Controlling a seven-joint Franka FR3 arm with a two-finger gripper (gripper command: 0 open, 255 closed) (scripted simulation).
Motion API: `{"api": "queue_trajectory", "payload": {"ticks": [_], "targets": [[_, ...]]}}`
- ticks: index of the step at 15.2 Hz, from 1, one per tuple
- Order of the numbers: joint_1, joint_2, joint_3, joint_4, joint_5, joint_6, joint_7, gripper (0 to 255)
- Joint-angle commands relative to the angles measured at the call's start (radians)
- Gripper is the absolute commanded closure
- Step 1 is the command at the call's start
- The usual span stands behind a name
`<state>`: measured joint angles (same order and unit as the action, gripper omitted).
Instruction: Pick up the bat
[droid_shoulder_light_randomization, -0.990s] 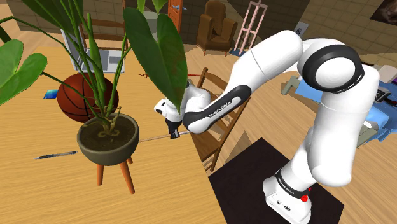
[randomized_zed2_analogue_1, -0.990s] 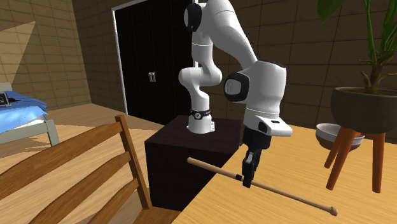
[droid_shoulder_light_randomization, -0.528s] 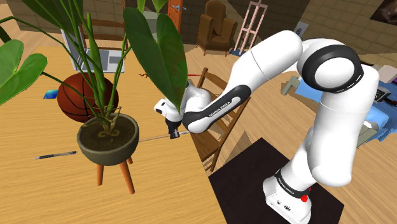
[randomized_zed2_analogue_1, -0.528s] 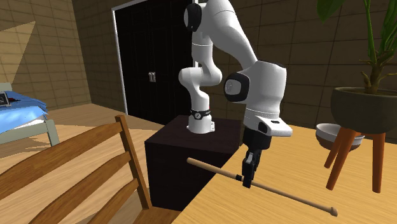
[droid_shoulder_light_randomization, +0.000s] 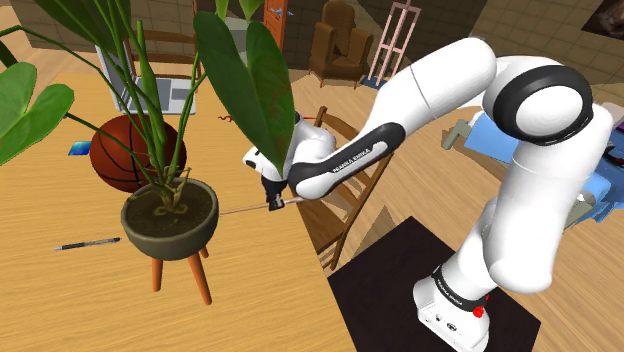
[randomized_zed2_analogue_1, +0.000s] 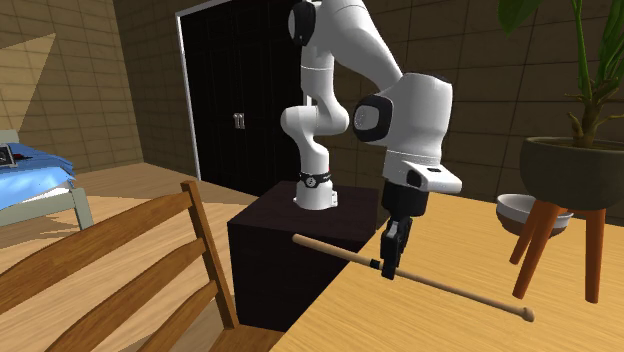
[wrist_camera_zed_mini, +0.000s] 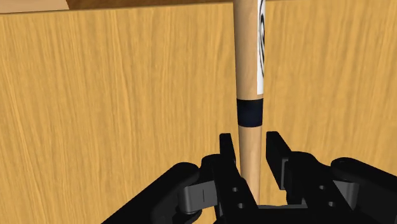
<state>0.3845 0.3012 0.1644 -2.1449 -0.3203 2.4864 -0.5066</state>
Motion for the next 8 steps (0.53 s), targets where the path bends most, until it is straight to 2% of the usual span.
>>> {"api": "queue_trajectory", "payload": {"ticks": [1, 8], "targets": [[-0.003, -0.022, 0.006, 0.002, 0.012, -0.023, -0.011, 255], [-0.01, -0.08, 0.018, 0.016, 0.046, -0.091, -0.042, 255]]}}
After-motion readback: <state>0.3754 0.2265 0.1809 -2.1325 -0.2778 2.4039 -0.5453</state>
